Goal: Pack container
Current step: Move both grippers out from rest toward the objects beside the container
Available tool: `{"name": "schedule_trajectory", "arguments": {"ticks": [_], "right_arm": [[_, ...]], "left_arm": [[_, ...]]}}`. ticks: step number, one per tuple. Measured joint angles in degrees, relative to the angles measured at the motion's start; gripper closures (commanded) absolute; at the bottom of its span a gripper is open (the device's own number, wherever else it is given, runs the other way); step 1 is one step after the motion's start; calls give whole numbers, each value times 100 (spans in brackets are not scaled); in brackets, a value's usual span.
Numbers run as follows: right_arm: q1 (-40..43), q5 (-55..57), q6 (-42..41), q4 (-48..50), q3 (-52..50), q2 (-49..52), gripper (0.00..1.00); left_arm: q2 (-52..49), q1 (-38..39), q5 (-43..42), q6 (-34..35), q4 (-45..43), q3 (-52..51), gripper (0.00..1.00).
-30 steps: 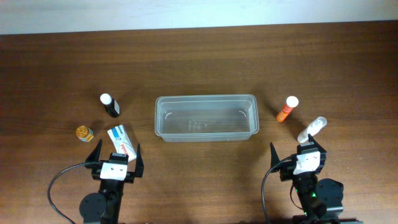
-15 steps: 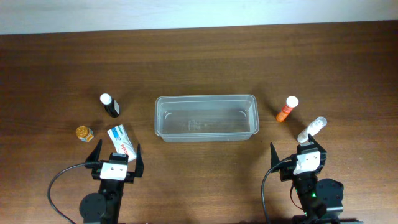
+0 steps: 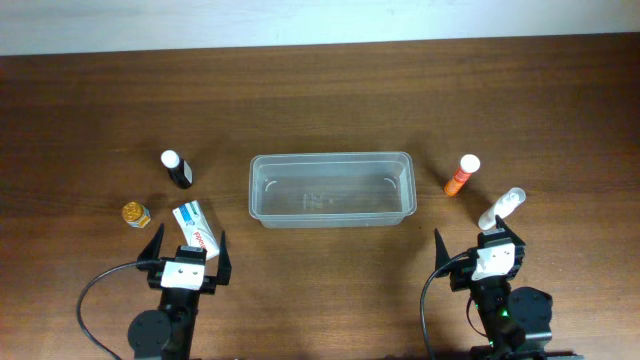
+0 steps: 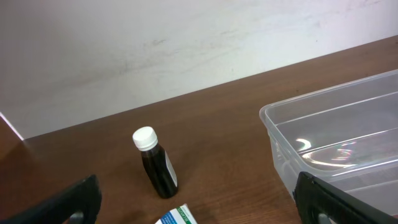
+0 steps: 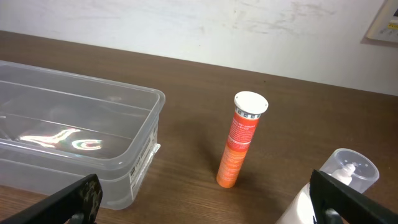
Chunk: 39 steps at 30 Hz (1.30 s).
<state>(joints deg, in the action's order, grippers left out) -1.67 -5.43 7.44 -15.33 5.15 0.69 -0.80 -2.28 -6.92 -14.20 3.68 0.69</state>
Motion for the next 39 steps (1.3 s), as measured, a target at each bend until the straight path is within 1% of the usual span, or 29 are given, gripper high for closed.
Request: {"name": "schedule_trajectory", "arguments": {"ticks": [8, 12, 18, 22, 25, 28, 30, 32, 33, 36, 39], "right_arm": [[0, 0, -35, 0, 0, 0, 2], [0, 26, -492, 2, 0, 0, 2], [0, 267, -931, -31, 70, 26, 2], [0, 549, -1045, -76, 577, 402, 2], [0, 680, -1067, -55, 1200, 1019, 2], [0, 752, -1073, -111, 1945, 1976, 2], [0, 776, -1073, -332, 2524, 2677, 2], [-4, 798, -1071, -826, 3364, 3580, 2], [-4, 804, -1071, -990, 3661, 3871, 2], [-4, 824, -1073, -1753, 4830, 4970, 2], [17, 817, -1078, -2736, 6076, 6043, 2]], "left_arm": [[0, 0, 22, 0, -7, 0, 1], [0, 0, 46, 46, -372, -7, 1], [-24, 0, 146, 546, -435, -4, 1], [-326, 0, 162, 782, -413, 142, 1], [-811, 0, 179, 848, -417, 540, 1], [-1451, 0, 179, 892, -431, 1047, 1], [-1985, 0, 181, 914, -431, 1432, 1], [-2643, 0, 179, 931, -330, 1908, 1], [-2931, 0, 179, 935, -234, 2135, 1], [-3912, 0, 177, 935, 546, 3051, 1], [-4990, 0, 179, 935, 1550, 4151, 1]]}}
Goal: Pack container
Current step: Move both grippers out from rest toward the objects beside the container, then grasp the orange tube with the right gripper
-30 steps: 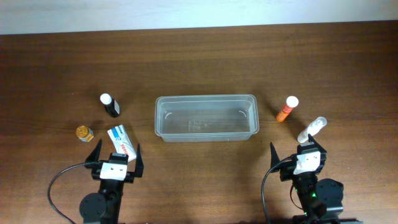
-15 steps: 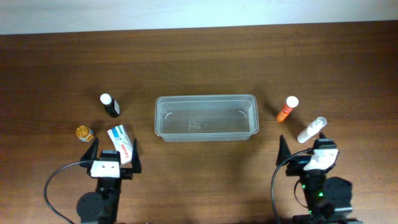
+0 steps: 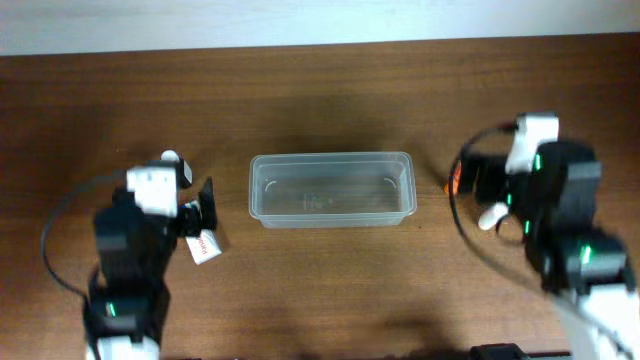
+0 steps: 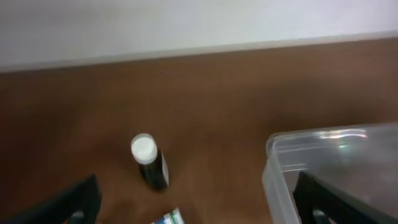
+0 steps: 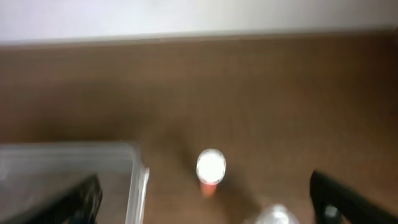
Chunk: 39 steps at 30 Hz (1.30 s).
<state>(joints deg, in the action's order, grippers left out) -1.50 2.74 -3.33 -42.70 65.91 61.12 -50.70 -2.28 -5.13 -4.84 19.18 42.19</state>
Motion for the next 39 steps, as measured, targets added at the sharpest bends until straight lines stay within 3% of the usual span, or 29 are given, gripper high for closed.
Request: {"name": "schedule_trajectory", "arguments": {"ticks": [2, 9, 21, 29, 32, 39], "right_arm": [[127, -144, -11, -793, 1043, 925, 1], [800, -942, -33, -2371, 2747, 2900, 2], [892, -1145, -74, -2603, 2817, 4332, 1], [892, -1143, -81, -2612, 2820, 4889, 23], [892, -1143, -92, -2634, 2820, 5084, 36], [892, -1143, -87, -2684, 2820, 5160, 51]], "left_arm": [[-562, 0, -4, 0, 592, 649, 1], [-2385, 0, -79, 0, 2173, 2538, 1], [-3139, -4, -739, 0, 2308, 2608, 1], [-3139, -4, -800, 0, 2308, 2608, 1], [-3139, -4, -802, 0, 2308, 2608, 0], [-3139, -4, -802, 0, 2308, 2608, 1]]}}
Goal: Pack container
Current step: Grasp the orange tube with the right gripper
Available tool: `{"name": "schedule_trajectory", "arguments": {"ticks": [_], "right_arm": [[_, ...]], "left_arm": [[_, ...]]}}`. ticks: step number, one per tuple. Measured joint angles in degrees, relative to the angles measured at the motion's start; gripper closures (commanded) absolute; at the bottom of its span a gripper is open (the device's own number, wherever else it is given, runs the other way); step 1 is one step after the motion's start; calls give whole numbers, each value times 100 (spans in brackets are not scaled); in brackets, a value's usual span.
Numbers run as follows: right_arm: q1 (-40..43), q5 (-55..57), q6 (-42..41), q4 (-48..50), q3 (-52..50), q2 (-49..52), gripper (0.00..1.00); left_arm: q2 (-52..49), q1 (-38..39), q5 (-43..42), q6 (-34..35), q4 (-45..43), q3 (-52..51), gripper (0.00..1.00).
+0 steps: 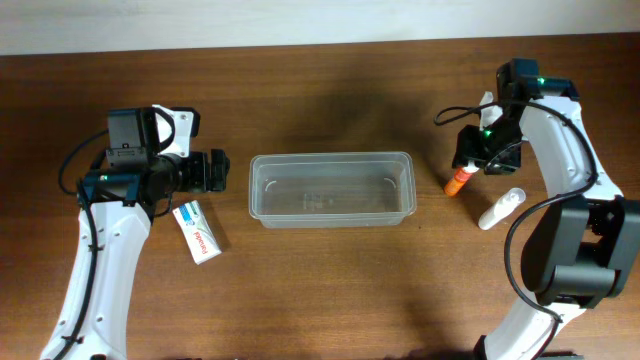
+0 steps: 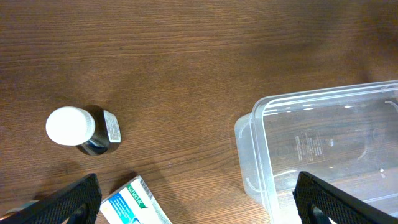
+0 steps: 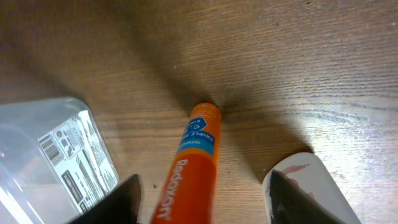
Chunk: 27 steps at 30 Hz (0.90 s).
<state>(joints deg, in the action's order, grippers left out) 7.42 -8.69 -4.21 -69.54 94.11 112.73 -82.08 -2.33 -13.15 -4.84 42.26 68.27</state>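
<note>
The clear plastic container [image 1: 330, 190] stands mid-table with nothing in it. To its right the orange tube [image 3: 193, 168] stands upright between the spread fingers [image 3: 124, 200] of my right gripper [image 3: 202, 199], which is open and low around it. A white bottle [image 1: 500, 208] lies just right of the tube. My left gripper [image 1: 205, 172] hangs open, pointing down beside the container's left end [image 2: 249, 155]. Below it are a dark bottle with a white cap [image 2: 78, 129] and a toothpaste box [image 1: 195, 232].
The table is dark wood, with a white wall along its far edge [image 1: 300, 20]. The left arm [image 1: 110, 240] reaches in from the front left. The right arm [image 1: 570, 190] comes up the right side. A cable loops by the right wrist [image 1: 455, 112].
My right gripper has come down from above the orange tube and now straddles it, still open. My left gripper has tilted to look straight down and sits nearer the container's left end.
Both arms first rested at the front edge with open grippers, and all items stood around the container. Then both were raised and reached toward the items on their sides. Now the right gripper surrounds the orange tube and the left hovers by the bottle and box.
</note>
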Motion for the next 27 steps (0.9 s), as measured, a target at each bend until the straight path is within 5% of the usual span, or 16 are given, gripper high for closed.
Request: {"name": "schedule_trajectory", "arguments": {"ticks": [21, 27], "right_arm": [[0, 11, 11, -396, 4, 0, 83], [-52, 20, 13, -479, 79, -20, 84]], "left_arm": [[0, 0, 0, 0, 0, 0, 1], [0, 0, 0, 0, 0, 0, 1]]}}
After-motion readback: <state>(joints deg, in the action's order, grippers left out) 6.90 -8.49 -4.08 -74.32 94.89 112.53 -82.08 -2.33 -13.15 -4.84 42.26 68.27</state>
